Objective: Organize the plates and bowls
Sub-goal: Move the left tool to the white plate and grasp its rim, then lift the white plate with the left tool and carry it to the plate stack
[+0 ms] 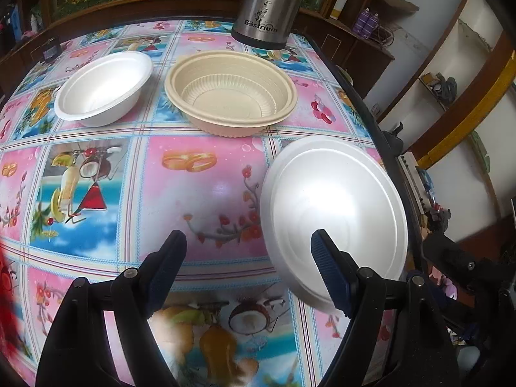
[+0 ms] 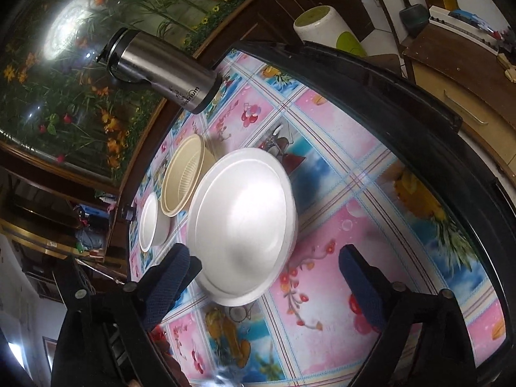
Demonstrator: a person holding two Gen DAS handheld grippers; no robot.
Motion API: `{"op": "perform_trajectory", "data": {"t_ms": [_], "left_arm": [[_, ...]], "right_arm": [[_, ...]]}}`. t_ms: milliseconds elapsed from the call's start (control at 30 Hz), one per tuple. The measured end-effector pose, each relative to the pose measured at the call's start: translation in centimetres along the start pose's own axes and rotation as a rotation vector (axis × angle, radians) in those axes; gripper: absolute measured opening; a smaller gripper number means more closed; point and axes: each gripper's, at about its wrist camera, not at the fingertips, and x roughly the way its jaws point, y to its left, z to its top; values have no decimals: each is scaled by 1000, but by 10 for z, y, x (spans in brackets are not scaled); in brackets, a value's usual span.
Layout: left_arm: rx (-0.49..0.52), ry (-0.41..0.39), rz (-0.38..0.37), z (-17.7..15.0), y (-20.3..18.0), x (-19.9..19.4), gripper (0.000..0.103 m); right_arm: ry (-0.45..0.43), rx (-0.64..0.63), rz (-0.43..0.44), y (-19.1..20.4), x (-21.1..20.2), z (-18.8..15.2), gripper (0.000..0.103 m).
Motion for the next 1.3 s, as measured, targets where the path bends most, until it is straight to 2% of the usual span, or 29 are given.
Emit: {"op": "perform_trajectory", "data": {"t_ms": [100, 367, 400, 433, 467, 533, 567, 600, 633, 667, 733, 967, 1100, 1133, 1300], "left_arm": [[0, 3, 2, 2, -3, 5, 79], [1, 8, 28, 4, -5, 16, 79], [3, 4, 32, 4, -6, 17, 75], [16, 0, 45, 4, -8, 17, 61], [38, 0, 64, 3, -10, 18, 54], [48, 15, 80, 3, -9, 22, 34], [48, 26, 87, 2, -9, 26, 29], [49, 28, 84, 2, -8, 26, 25], [57, 26, 83, 1, -9, 25, 19], [67, 25, 80, 1, -11, 24, 16], [72, 18, 82, 0, -13, 20, 13], [58, 16, 78, -6, -1, 10, 11], [53, 14, 82, -7, 5, 7, 10], [52, 14, 84, -8, 6, 6, 10], [48, 18, 75, -9, 8, 5, 9]], "right_arm": [[6, -9, -18, 2, 9, 6, 81], [20, 4, -35, -2, 26, 13, 72], [19, 2, -38, -2, 27, 13, 70], [19, -2, -41, -1, 28, 13, 65], [22, -7, -48, -1, 30, 13, 62], [24, -20, -69, 0, 33, 13, 45], [25, -23, -77, 0, 35, 13, 39], [29, -25, -90, -1, 37, 13, 28], [34, -31, -93, 0, 39, 12, 26], [38, -38, -88, 0, 39, 10, 25], [38, -54, -85, 4, 40, 7, 11], [8, -82, -83, 11, 27, 0, 8], [20, -92, -82, 15, 27, -6, 8], [28, -86, -77, 14, 28, -7, 13], [58, -56, -67, 11, 33, -10, 13]]}}
